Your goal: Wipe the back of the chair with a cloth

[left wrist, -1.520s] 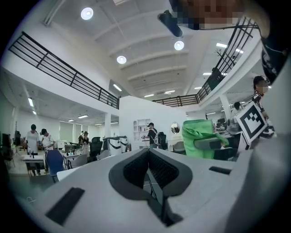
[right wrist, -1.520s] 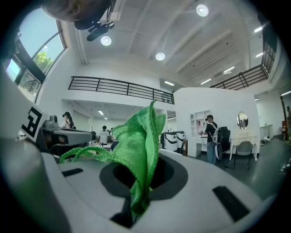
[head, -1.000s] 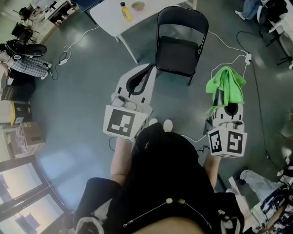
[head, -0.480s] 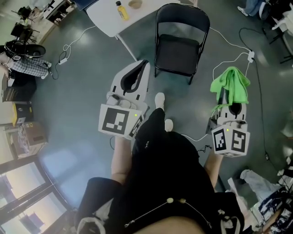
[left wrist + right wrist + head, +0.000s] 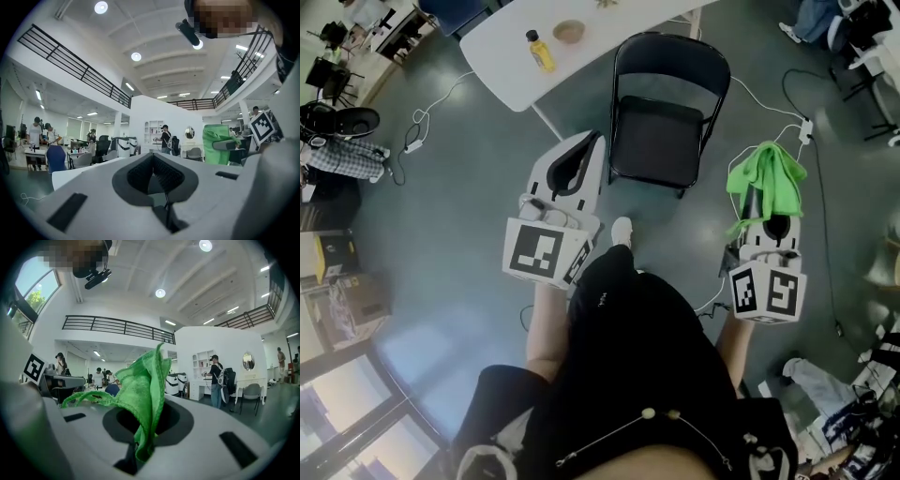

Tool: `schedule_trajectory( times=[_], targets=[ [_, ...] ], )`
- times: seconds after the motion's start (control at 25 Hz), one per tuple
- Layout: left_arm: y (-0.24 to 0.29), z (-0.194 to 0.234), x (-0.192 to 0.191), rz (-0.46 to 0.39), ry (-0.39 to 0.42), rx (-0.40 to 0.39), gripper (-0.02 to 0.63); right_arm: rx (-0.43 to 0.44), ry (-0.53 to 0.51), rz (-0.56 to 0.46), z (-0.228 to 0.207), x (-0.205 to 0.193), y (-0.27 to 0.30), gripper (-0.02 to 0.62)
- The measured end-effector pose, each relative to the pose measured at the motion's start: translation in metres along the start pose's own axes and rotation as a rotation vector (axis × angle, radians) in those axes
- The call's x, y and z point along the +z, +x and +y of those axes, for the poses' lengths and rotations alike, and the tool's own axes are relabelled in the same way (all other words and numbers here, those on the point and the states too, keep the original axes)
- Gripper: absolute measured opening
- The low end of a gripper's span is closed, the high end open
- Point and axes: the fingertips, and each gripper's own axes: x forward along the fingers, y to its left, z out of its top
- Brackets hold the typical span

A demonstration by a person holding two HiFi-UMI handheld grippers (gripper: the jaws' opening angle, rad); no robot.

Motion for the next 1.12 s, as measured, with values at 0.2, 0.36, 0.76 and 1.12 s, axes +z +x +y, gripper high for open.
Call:
schedule_trajectory(
  times=[0.2, 0.36, 0.76, 1.12],
  targets=[
    [0.044, 0.035, -0.008, 0.013, 0.019, -0.057, 0.006, -0.005, -0.081, 0.035, 0.003, -0.008, 0.064, 0.043],
    [0.077, 0.054, -0.02, 0.03, 0.003, -0.082, 0.006, 0.01, -0.18, 0.063, 0.005, -0.013, 0.109, 0.043],
    [0.183, 0.086, -0.042, 0.021, -0.034, -0.085, 0.006, 0.107, -0.282, 0.108, -0.026, -0.041, 0.24, 0.043],
    [0.267, 0.113, -0.086, 0.049, -0.084, -0.015, 0.006, 0.22, -0.351, 0.18, -0.04, -0.098, 0.357, 0.043]
  ],
)
